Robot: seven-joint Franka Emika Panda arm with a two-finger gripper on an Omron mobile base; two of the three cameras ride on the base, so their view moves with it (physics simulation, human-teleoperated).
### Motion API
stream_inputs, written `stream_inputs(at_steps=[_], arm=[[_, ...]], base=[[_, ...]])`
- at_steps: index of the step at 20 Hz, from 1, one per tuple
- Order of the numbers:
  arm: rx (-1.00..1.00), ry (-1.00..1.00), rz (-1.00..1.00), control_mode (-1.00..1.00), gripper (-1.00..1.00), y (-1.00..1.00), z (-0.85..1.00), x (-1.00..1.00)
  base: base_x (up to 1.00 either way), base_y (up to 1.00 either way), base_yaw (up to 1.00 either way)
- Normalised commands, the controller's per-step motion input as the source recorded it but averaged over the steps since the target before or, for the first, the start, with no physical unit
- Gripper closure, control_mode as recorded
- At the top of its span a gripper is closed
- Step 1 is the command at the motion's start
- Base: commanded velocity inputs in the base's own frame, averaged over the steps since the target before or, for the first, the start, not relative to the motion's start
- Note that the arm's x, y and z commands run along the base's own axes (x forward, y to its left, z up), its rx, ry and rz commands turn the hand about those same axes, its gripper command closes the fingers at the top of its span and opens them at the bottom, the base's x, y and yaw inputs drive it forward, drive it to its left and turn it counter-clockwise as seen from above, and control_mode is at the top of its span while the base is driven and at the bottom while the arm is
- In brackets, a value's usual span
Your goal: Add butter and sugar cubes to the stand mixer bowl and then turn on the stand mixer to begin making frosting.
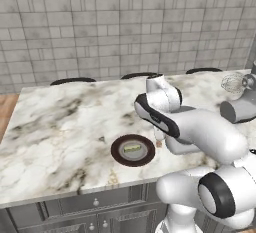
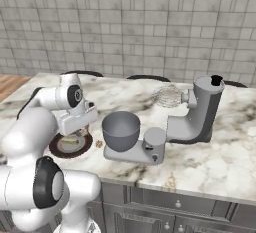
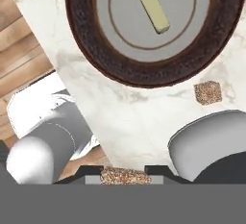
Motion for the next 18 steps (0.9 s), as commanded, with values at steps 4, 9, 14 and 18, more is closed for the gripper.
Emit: stream_inputs(at_steps=[4,9,14,18], arm=[[-0.02,-0.18,0.0,-1.0,1.0,-0.1,0.93,-0.21],[0.0,-0.24,0.0,-1.0,1.0,-0.49,0.64,-0.21],[0.0,-0.13,0.01,-1.0,1.0,-0.61,0.32,-0.02],[0.0,-0.08,0.0,-1.0,1.0,-0.4,-0.02,0.23]], base=[[0.0,0.0,0.0],[0.0,0.0,0.0],[0.0,0.0,0.0],[0.0,0.0,0.0]])
